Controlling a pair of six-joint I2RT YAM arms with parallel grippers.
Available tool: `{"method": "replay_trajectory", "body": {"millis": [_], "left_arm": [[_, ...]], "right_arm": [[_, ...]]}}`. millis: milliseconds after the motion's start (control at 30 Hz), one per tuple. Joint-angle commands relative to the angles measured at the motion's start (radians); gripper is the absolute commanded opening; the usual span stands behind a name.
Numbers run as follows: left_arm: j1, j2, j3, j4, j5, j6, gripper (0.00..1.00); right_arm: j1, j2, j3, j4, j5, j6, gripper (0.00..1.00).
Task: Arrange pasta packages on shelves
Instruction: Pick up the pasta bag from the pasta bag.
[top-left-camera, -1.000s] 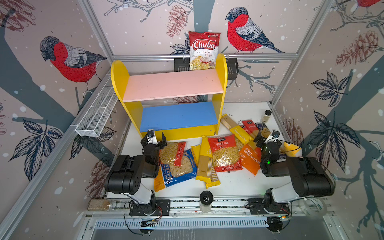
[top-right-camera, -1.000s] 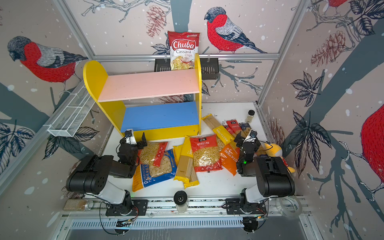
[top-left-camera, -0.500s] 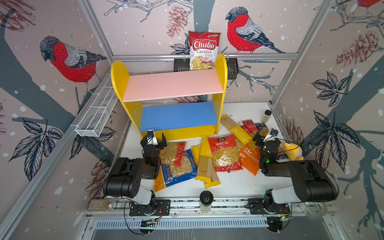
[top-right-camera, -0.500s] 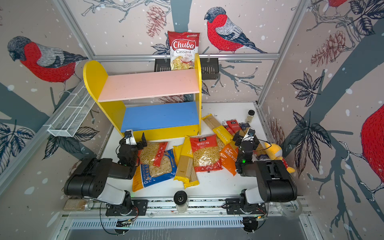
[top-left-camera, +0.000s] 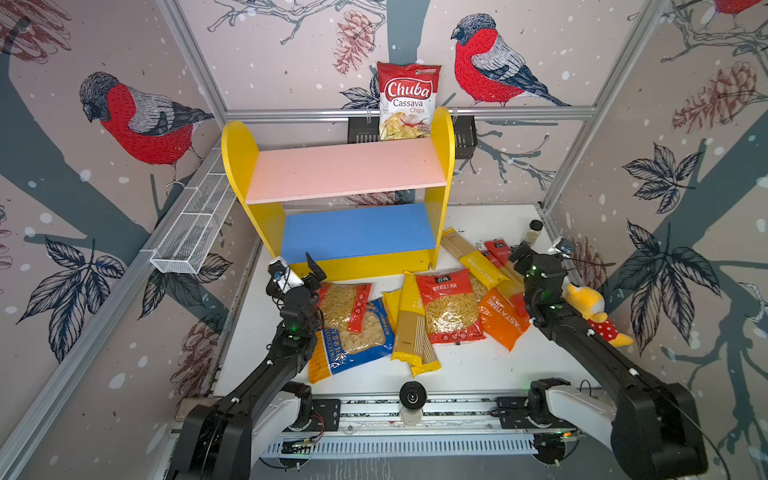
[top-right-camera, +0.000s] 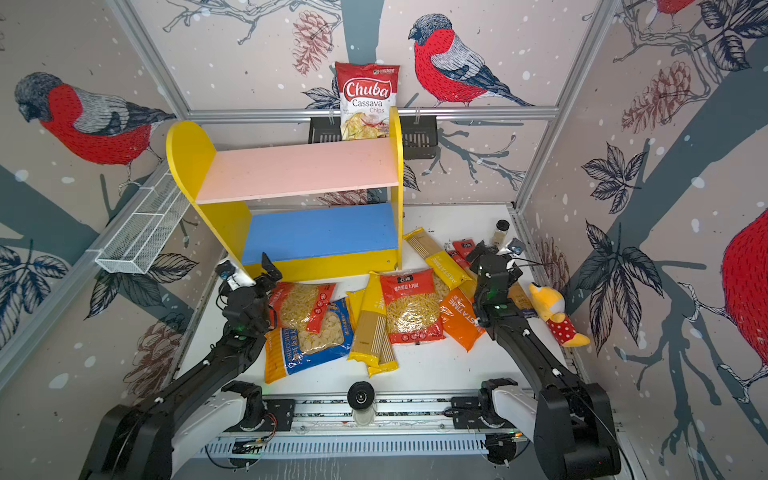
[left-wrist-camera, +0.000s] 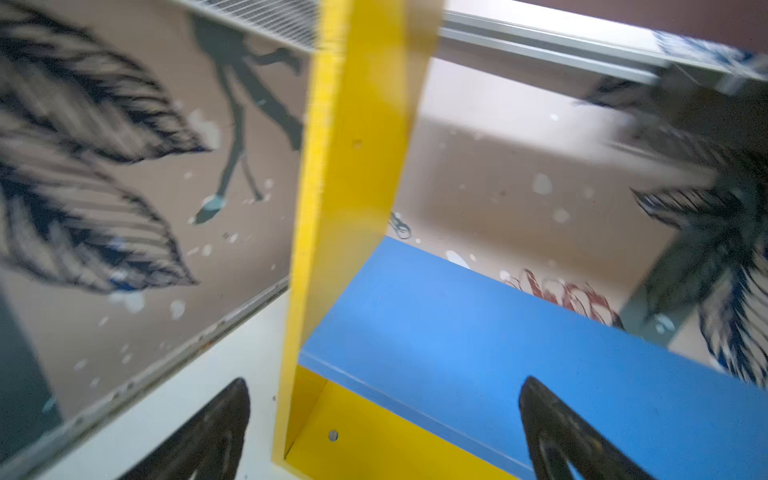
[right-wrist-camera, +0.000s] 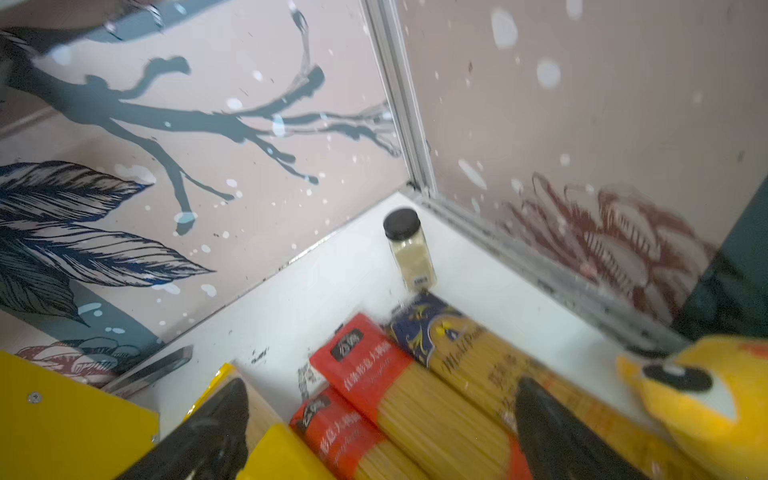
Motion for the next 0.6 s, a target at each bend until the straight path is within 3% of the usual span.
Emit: {"method": "replay_trajectory", "body": {"millis": [0, 67, 233, 333, 467, 567], "left_arm": [[0.056, -0.102, 0.033, -0.364, -0.025, -0.378, 0.99], [0.136, -0.168, 0.013, -0.315, 0.196, -0.311, 0.99], [0.172, -0.183, 0.112, -0.448, 0.34, -0.245, 0.99], [0.172, -0.114, 0.163, -0.433, 0.478, -0.168, 0.99], [0.175, -0.003, 0.256, -0.566, 0.485, -0.222, 0.99], [0.175, 0.046, 0.269, -0.503, 0.657, -0.156, 0.94]], "right_arm": [[-0.108, -0.016, -0.02, -0.182, -0.474, 0.144, 0.93], [-0.074, -0.033, -0.015, -0.238, -0.488, 0.129, 0.9], [0.222, -0.082, 0.031, -0.353, -0.252, 0.139, 0.92], [0.332, -0.04, 0.039, -0.343, -0.28, 0.156, 0.92], [0.423, 0.052, 0.082, -0.346, -0.358, 0.151, 0.92], [0.477, 0.099, 0.113, -0.356, -0.437, 0.156, 0.89]]}}
